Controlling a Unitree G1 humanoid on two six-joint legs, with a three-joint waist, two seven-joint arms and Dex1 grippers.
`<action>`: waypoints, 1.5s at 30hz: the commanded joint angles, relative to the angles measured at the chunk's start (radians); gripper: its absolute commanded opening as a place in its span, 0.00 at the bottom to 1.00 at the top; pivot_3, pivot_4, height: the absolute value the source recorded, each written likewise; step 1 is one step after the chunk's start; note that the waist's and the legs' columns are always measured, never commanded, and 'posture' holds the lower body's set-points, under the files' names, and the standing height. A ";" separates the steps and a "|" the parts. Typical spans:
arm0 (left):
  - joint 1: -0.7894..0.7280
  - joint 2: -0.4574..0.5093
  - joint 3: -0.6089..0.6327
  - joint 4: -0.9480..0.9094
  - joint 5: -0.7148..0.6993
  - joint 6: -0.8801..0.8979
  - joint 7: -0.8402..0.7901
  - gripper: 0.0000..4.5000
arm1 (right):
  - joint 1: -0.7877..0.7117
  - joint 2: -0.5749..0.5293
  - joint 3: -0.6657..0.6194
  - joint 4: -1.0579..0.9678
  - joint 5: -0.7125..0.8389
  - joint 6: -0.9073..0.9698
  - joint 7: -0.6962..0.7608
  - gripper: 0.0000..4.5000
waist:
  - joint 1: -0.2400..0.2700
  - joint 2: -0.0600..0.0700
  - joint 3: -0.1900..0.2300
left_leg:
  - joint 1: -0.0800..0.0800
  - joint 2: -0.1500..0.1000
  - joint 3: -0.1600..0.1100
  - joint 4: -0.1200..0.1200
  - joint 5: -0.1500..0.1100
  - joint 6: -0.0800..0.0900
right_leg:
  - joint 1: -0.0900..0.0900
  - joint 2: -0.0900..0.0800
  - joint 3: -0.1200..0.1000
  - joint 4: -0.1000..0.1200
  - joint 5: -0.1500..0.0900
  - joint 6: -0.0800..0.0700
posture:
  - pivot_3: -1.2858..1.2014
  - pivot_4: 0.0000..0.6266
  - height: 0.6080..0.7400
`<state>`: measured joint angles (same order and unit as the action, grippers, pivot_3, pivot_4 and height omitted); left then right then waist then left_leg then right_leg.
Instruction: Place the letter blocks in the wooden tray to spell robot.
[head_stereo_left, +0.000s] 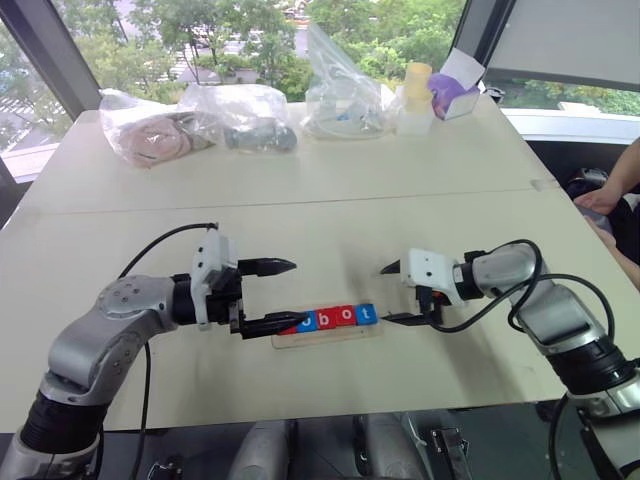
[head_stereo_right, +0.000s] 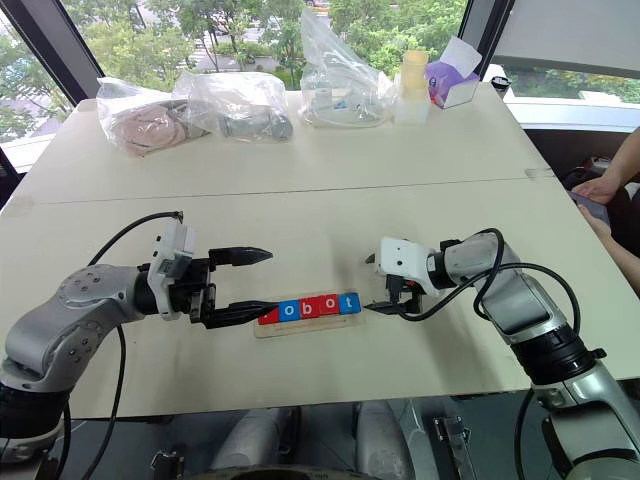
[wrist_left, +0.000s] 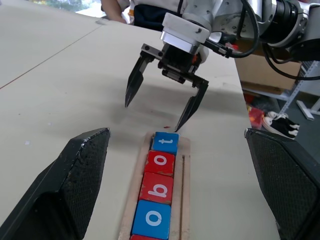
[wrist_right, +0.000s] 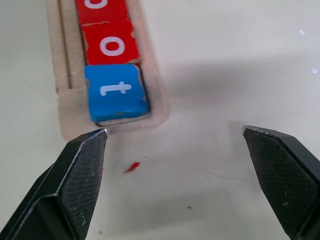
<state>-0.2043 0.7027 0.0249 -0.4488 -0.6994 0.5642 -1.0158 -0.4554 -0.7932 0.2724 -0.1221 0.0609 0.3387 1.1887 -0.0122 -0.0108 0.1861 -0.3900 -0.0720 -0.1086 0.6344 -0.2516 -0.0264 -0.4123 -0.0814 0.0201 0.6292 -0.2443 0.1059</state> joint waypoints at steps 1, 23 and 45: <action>-0.014 -0.001 0.013 -0.022 -0.016 -0.001 0.004 1.00 | -0.010 0.012 -0.013 -0.052 0.018 0.010 -0.009 0.99 | 0.001 0.000 0.000 | 0.000 0.000 0.000 0.000 0.000 0.000 | 0.000 0.000 0.000 0.000 0.000 0.000 | 0.52 0.24 1.00; -0.001 -0.010 0.012 -0.032 -0.011 -0.008 0.027 1.00 | -0.026 0.010 -0.025 -0.023 0.014 -0.003 -0.006 0.99 | 0.001 0.000 0.000 | 0.000 0.000 0.000 0.000 0.000 0.000 | 0.000 0.000 0.000 0.000 0.000 0.000 | 0.52 0.24 1.00; -0.004 -0.011 0.015 -0.034 -0.014 -0.003 0.032 1.00 | -0.025 0.059 0.053 -0.045 0.001 0.001 -0.040 0.99 | 0.001 0.000 0.000 | 0.000 0.000 0.000 0.000 0.000 0.000 | 0.000 0.000 0.000 0.000 0.000 0.000 | 0.52 0.24 1.00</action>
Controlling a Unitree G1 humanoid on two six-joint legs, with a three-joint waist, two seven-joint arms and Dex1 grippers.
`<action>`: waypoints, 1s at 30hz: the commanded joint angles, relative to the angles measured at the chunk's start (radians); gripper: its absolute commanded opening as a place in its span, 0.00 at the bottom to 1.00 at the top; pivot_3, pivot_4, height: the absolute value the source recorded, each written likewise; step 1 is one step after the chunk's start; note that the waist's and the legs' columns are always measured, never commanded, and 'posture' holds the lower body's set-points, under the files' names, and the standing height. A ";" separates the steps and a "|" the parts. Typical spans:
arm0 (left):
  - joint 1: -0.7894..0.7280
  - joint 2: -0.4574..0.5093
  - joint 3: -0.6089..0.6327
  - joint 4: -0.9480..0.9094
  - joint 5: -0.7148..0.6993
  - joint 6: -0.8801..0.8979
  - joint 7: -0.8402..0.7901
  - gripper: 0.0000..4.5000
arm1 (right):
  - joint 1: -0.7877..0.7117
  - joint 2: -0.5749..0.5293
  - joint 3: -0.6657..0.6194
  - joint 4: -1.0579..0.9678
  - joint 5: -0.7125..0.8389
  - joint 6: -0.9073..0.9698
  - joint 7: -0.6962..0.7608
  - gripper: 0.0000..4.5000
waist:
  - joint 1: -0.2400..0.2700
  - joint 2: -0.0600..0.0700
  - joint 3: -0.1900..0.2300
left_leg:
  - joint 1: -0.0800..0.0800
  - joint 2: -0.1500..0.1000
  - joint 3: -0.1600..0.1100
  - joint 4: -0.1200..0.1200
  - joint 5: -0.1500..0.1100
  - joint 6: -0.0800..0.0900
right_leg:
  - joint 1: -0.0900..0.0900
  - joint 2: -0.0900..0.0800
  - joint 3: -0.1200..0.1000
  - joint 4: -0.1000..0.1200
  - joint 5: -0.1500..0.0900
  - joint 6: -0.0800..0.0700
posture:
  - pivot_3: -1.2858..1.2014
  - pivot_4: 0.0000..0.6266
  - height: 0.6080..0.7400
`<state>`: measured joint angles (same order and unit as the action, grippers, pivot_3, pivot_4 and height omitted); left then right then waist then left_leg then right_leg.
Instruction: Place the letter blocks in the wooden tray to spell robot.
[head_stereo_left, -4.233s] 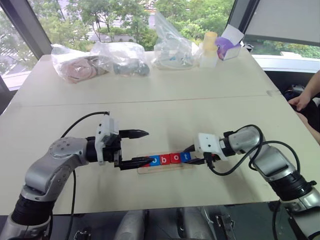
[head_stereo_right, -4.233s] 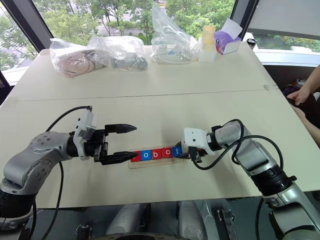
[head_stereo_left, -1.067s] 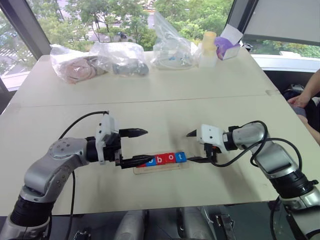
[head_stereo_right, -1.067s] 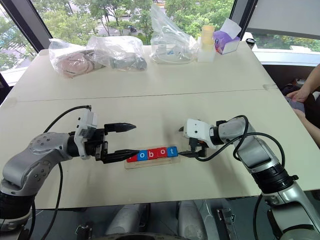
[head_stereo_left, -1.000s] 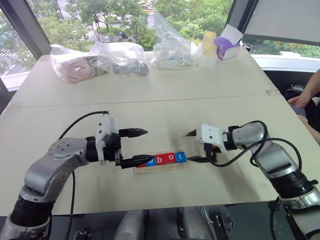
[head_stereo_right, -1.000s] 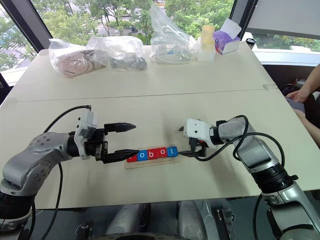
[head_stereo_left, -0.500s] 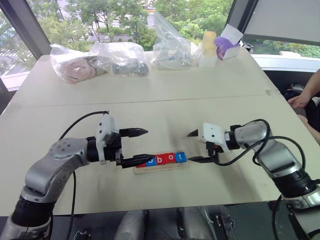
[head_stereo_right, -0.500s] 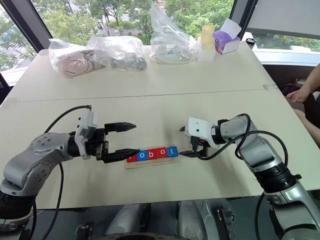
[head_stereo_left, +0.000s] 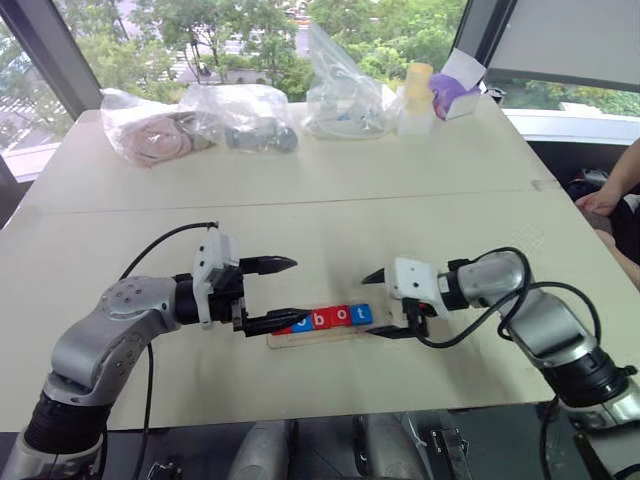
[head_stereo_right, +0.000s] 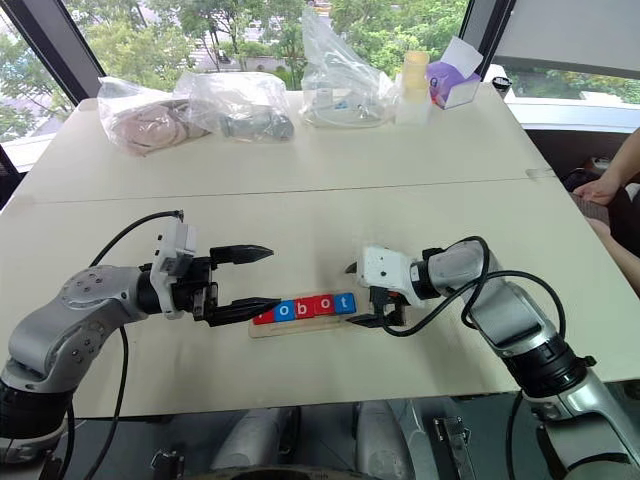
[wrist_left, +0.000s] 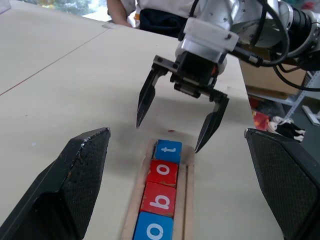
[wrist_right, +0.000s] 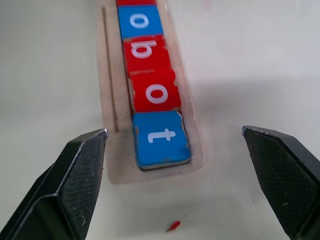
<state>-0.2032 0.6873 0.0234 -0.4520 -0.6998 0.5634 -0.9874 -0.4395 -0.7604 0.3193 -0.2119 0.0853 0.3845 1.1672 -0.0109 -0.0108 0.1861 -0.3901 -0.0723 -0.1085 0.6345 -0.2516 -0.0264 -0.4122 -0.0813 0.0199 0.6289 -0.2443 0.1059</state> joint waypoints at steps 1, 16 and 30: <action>-0.004 0.005 0.017 -0.032 -0.014 -0.003 0.004 1.00 | -0.050 0.035 0.009 0.066 -0.029 -0.053 -0.025 0.99 | -0.002 0.000 0.000 | 0.000 0.000 0.000 0.000 0.000 0.000 | 0.000 0.000 0.000 0.000 0.000 0.000 | 0.52 0.24 1.00; 0.010 0.021 0.023 -0.035 -0.012 0.005 0.008 1.00 | 0.006 -0.070 -0.078 -0.104 0.104 0.090 0.068 0.99 | 0.001 0.000 0.000 | 0.000 0.000 0.000 0.000 0.000 0.000 | 0.000 0.000 0.000 0.000 0.000 0.000 | 0.52 0.24 1.00; 0.085 0.148 0.071 -0.075 -0.027 0.065 -0.020 1.00 | 0.125 -0.199 -0.284 -0.305 0.352 0.323 0.062 0.99 | 0.002 0.000 0.000 | -0.001 0.000 -0.001 -0.001 0.000 0.000 | 0.000 -0.002 0.000 -0.001 -0.002 -0.003 | 0.52 0.24 1.00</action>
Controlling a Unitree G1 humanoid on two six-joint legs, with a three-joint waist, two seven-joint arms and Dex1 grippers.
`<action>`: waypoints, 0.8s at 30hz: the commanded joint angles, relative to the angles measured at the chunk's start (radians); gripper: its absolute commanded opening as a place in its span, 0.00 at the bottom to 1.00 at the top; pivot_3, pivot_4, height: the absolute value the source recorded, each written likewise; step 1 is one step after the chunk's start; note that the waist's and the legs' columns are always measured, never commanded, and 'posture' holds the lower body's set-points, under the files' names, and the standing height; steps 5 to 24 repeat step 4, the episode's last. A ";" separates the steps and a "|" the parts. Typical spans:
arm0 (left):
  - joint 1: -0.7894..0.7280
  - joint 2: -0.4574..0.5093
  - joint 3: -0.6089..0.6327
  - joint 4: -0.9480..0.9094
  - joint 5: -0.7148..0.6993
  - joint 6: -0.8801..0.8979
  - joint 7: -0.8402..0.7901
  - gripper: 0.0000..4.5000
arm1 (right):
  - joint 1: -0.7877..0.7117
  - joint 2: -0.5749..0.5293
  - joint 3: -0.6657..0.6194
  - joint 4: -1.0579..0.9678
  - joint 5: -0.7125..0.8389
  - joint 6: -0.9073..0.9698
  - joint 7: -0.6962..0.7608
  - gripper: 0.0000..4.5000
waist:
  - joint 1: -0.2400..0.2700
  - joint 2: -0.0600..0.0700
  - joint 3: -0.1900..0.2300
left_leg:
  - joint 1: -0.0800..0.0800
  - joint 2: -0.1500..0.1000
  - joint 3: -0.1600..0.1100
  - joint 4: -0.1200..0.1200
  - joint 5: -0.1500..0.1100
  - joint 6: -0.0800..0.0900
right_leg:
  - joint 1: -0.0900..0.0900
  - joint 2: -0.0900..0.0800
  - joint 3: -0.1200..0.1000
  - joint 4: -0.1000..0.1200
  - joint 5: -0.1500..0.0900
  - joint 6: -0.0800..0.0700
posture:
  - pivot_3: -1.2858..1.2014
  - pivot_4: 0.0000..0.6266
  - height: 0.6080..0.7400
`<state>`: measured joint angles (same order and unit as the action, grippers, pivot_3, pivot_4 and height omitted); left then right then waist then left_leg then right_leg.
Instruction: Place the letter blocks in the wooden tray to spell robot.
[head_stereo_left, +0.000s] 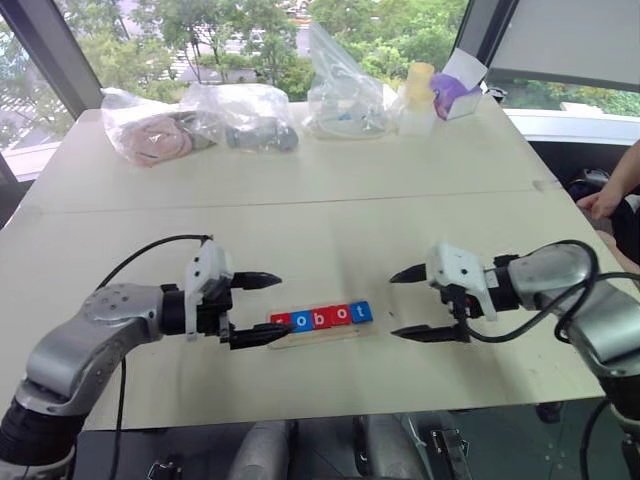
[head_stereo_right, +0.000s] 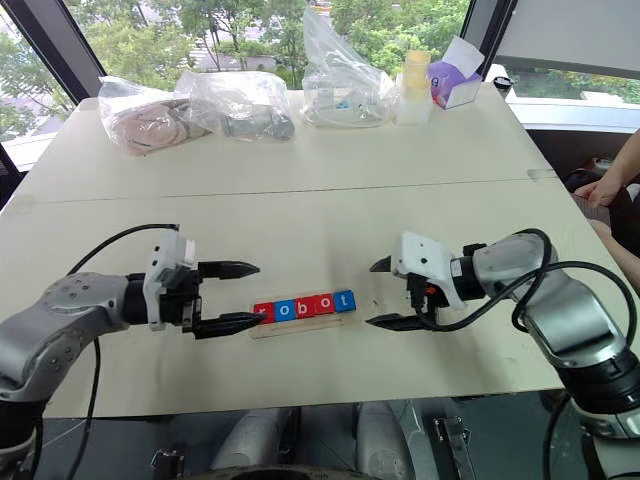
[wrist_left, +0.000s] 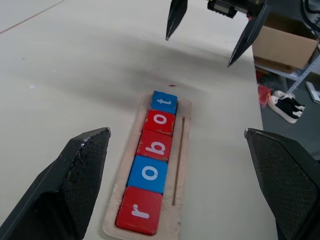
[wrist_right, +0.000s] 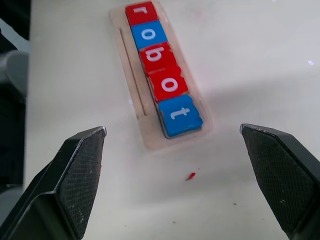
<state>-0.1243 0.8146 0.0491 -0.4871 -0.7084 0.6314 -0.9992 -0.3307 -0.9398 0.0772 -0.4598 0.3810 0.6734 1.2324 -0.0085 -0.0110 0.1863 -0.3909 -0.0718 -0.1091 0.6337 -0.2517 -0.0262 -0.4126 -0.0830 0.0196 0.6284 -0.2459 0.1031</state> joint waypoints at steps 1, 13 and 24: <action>0.010 0.021 0.049 -0.043 -0.021 -0.006 -0.010 1.00 | 0.020 -0.022 -0.042 -0.061 0.061 0.036 -0.006 0.99 | 0.000 0.000 0.000 | 0.000 0.000 0.000 0.000 0.000 0.000 | 0.000 0.000 0.000 0.000 0.000 0.000 | 0.52 0.24 1.00; 0.026 0.025 0.051 -0.063 -0.032 0.001 -0.011 1.00 | 0.018 -0.021 -0.036 -0.061 0.065 0.038 -0.023 0.99 | 0.000 0.000 0.000 | 0.000 0.000 0.000 0.000 0.000 0.000 | 0.000 0.000 0.000 0.000 0.000 0.000 | 0.52 0.24 1.00; 0.026 0.025 0.051 -0.063 -0.032 0.001 -0.011 1.00 | 0.018 -0.021 -0.036 -0.061 0.065 0.038 -0.023 0.99 | 0.000 0.000 0.000 | 0.000 0.000 0.000 0.000 0.000 0.000 | 0.000 0.000 0.000 0.000 0.000 0.000 | 0.52 0.24 1.00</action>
